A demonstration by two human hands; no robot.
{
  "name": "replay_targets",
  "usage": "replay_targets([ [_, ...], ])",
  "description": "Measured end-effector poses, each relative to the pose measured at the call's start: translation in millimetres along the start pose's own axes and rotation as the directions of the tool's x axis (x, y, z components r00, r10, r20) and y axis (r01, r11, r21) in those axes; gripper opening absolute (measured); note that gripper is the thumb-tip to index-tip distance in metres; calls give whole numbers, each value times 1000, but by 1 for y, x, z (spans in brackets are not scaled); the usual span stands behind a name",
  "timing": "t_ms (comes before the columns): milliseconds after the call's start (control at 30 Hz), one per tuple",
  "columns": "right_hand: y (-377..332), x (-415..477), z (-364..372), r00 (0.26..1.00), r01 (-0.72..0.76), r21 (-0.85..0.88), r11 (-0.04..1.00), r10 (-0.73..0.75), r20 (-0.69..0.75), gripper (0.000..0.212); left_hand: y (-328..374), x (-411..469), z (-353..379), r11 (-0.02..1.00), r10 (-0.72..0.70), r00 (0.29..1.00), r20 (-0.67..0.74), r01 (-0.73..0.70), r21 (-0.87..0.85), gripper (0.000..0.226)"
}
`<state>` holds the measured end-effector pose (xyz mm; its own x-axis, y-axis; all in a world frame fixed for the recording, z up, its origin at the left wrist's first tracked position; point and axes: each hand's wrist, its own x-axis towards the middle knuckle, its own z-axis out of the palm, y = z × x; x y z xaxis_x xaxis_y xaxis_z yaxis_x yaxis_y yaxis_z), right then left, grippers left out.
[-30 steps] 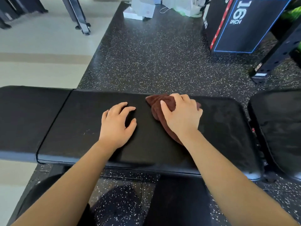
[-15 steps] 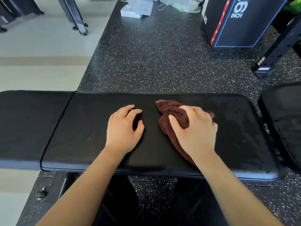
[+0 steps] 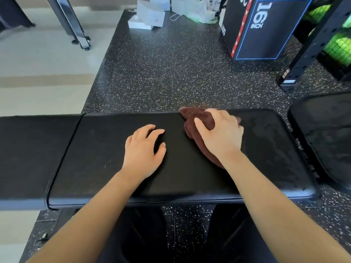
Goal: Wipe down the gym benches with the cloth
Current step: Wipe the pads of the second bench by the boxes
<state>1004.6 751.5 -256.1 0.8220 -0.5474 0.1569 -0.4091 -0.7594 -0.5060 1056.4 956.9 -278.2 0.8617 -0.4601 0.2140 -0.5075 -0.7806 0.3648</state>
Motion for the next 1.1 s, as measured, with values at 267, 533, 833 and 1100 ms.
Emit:
replay_targets([
  [267,10,-16,-4,991,-97,-56,994,91,-97,39,26,55,19,995,95,989,114,-92,-31,38],
  [533,9,62,12,982,-166,-101,981,155,-109,39,27,109,32,992,58,988,146,-40,-120,25],
  [833,13,41,-1,992,-107,-67,992,102,-76,36,27,107,33,988,68,992,103,-53,-147,25],
  [1100,34,5,-15,970,-187,-81,979,171,-173,35,28,106,32,986,83,993,89,-69,-152,25],
])
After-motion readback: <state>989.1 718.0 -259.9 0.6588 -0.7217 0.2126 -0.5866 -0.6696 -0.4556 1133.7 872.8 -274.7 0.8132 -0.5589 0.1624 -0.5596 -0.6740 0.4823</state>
